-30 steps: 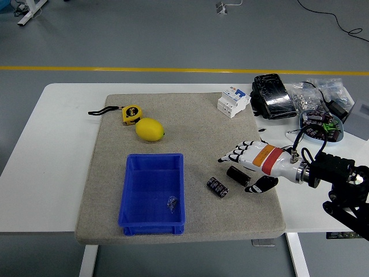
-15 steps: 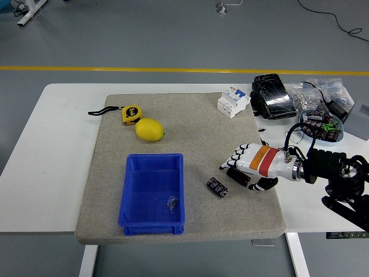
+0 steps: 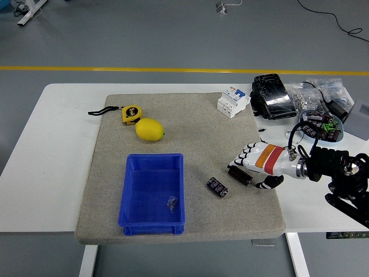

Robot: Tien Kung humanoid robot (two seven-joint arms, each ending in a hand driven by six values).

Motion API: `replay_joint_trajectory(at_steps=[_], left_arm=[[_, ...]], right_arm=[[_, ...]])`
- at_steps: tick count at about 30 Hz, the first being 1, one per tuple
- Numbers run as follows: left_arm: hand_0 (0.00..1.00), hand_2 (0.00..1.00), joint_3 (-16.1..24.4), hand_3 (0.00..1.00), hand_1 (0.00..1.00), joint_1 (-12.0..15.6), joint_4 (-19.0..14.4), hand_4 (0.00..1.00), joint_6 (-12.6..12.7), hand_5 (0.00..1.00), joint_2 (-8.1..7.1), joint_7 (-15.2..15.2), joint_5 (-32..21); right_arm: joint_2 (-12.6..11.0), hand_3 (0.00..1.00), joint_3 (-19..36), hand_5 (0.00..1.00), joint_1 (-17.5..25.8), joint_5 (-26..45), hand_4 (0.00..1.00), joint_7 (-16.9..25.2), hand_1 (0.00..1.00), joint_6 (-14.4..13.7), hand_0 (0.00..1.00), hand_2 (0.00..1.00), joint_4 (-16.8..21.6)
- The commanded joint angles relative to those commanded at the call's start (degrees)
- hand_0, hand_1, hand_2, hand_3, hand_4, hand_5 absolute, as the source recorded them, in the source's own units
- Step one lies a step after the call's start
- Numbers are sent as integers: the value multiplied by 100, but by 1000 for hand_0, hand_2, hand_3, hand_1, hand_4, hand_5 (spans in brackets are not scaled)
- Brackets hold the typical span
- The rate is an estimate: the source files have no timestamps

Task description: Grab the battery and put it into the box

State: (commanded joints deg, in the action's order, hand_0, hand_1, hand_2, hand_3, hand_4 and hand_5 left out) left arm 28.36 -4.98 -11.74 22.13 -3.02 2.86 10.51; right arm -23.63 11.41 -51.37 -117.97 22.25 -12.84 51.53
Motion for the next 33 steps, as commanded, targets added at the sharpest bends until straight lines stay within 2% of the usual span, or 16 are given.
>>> replay_joint_trajectory(at_steps=[13, 14, 19, 20, 25, 26, 31, 32, 33], left_arm=[[714, 740, 7, 638, 678, -9, -13, 738, -8, 577, -22, 27, 103], [711, 737, 4, 638, 672, -8, -14, 737, -8, 574, -22, 26, 103], [711, 737, -14, 638, 672, 2, -18, 737, -8, 574, -30, 29, 105], [709, 734, -20, 637, 671, 4, -19, 737, -9, 574, -34, 28, 104], [709, 734, 14, 637, 671, -5, -27, 737, -19, 574, -42, 57, 186], [707, 732, 11, 637, 668, -5, -28, 737, -24, 574, -44, 59, 197], [707, 732, 37, 637, 668, -3, -26, 737, -22, 574, -45, 65, 239], [704, 730, 36, 637, 665, -4, -26, 737, -23, 574, -46, 65, 241], [704, 730, 40, 637, 665, -7, -27, 737, -23, 574, -46, 65, 246]], right_arm=[[73, 831, -8, 40, 36, 47, 836, -13, 749, 20, 797, 787, -29], [78, 823, -9, 43, 40, 53, 835, -16, 709, 19, 778, 762, -34], [85, 823, 12, 43, 67, 87, 835, -33, 709, 41, 778, 762, -55], [85, 782, 18, 46, 70, 97, 830, -38, 651, 49, 731, 709, -55], [78, 782, 35, 46, 53, 115, 830, -52, 651, 74, 731, 709, -54], [73, 688, 40, 10, 54, 120, 746, -53, 579, 77, 682, 640, -53], [73, 688, 45, 10, 53, 137, 746, -54, 579, 87, 682, 640, -48], [72, 588, 46, 2, 50, 136, 669, -54, 538, 87, 651, 582, -45], [69, 588, 52, 2, 46, 141, 669, -52, 538, 85, 651, 582, -39]])
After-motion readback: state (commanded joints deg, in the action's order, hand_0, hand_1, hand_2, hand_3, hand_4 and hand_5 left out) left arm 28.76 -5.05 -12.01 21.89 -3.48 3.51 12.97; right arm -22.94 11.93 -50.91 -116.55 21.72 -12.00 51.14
